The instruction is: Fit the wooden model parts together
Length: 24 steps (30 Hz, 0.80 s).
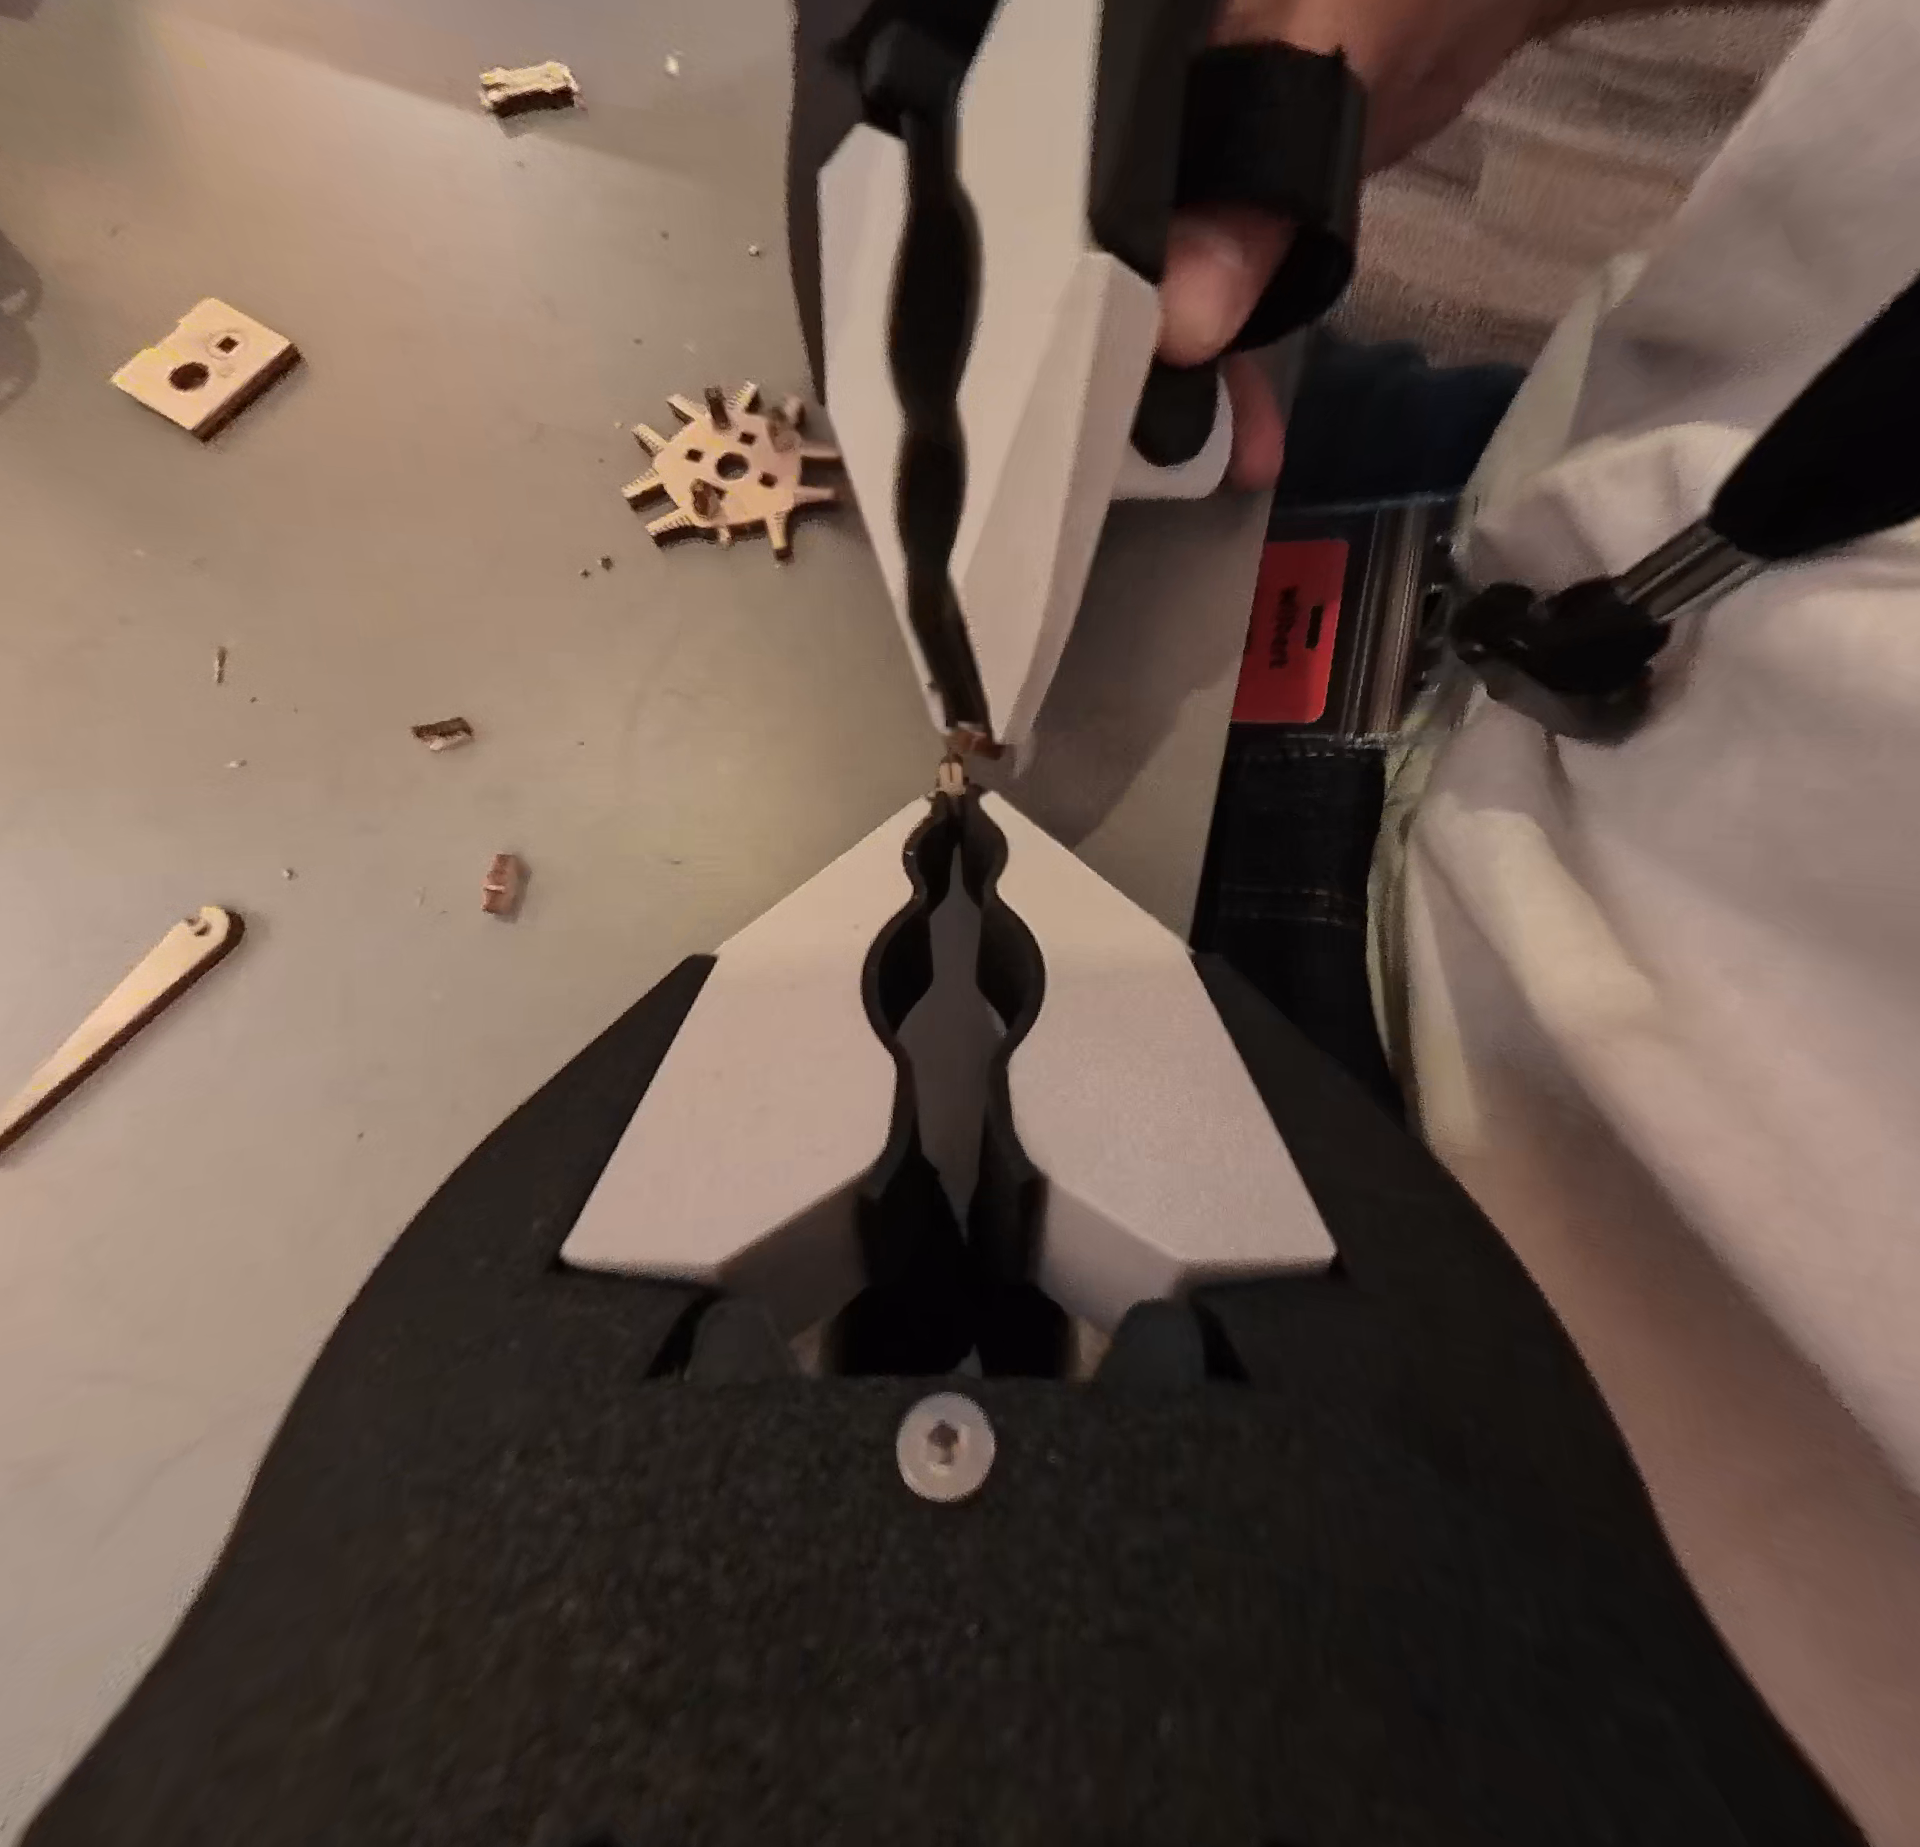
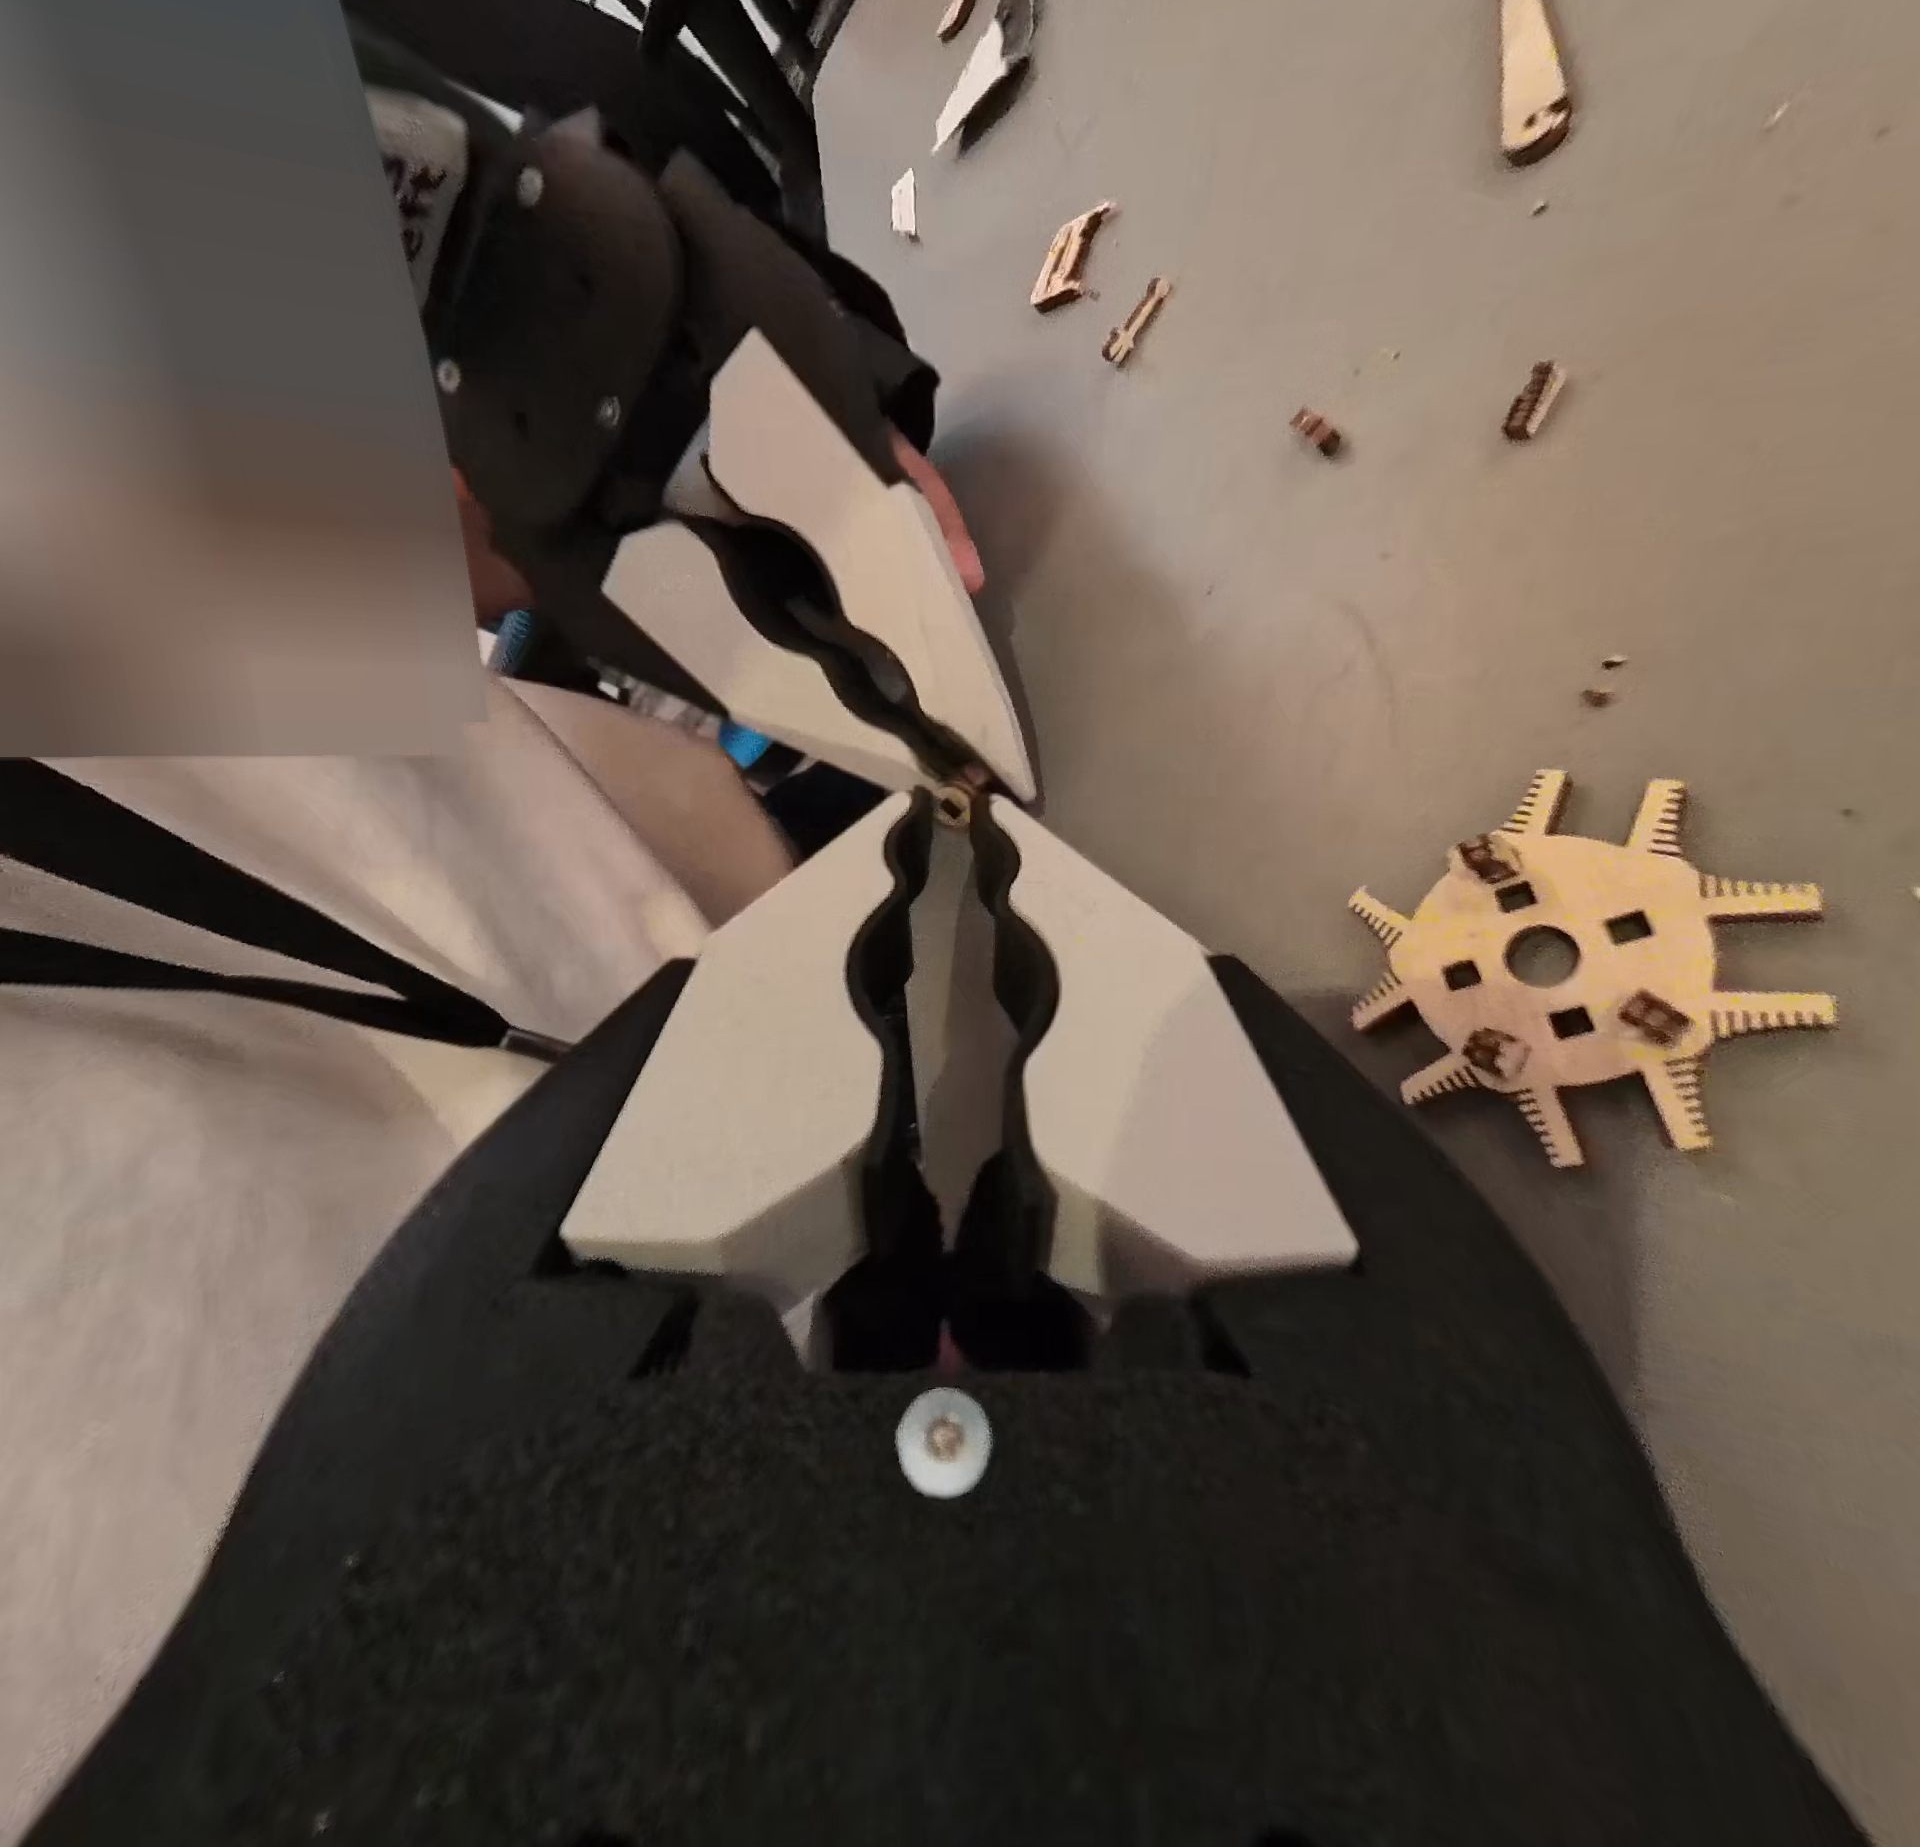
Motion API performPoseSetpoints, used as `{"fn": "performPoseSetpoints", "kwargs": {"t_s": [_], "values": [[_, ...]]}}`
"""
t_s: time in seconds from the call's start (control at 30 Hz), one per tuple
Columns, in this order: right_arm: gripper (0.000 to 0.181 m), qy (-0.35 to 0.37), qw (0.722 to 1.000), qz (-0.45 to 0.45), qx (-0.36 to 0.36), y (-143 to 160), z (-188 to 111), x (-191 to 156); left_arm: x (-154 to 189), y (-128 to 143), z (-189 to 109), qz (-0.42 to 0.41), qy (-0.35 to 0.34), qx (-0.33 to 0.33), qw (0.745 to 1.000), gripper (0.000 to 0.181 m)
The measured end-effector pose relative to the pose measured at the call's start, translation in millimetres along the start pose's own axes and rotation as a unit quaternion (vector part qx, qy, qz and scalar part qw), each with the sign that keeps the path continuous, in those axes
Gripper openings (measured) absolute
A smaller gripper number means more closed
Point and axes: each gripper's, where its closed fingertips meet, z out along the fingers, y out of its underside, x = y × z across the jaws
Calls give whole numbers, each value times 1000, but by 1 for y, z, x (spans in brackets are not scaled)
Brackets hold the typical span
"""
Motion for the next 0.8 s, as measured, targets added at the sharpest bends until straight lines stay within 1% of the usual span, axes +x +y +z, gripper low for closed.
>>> {"fn": "performPoseSetpoints", "kwargs": {"t_s": [0.07, 0.1, 0.13, 0.2, 0.27, 0.3, 0.33, 0.37, 0.4, 0.47, 0.53, 0.6, 0.63, 0.77, 0.8], "values": [[12, -4, 1000, -15, 22, -5, -5, -3, -5, -5, -4, -35, 10, 21, 999, 0], [11, -1, 999, -22, 40, -9, -8, -3, -7, -7, -6, -53, 16, 31, 998, 0], [6, 9, 998, -27, 51, -11, -11, -1, -9, -9, -8, -65, 21, 37, 997, 0], [1, 23, 997, -46, 50, -12, -12, 1, -10, -9, -9, -78, 27, 40, 996, 0], [0, 59, 992, -90, 71, -19, -17, 5, -15, -7, -9, -99, 24, 36, 994, 0], [6, 61, 989, -109, 82, -23, -20, 2, -21, -4, -10, -108, 13, 32, 994, 0], [19, 58, 987, -122, 86, -25, -22, -3, -27, 1, -12, -115, -4, 24, 993, 0], [28, 59, 986, -133, 79, -23, -21, -6, -34, 6, -15, -124, -19, 16, 992, 0], [29, 70, 983, -158, 59, -17, -18, -9, -38, 10, -19, -138, -27, 12, 990, 0], [27, 117, 963, -241, 8, -1, -8, -8, -38, 11, -27, -172, -27, 20, 985, 0], [25, 164, 944, -286, -25, 10, 1, -6, -33, 5, -33, -194, -16, 37, 980, 0], [18, 198, 931, -306, -39, 14, 5, -2, -29, -1, -38, -208, -10, 51, 977, 0], [17, 209, 927, -310, -42, 15, 7, 0, -27, -4, -39, -213, -8, 56, 975, 0], [14, 233, 919, -311, -72, 22, 13, 9, -24, -6, -43, -205, -10, 69, 976, 0], [13, 232, 919, -310, -69, 22, 13, 8, -24, -7, -45, -204, -9, 74, 976, 0]]}}
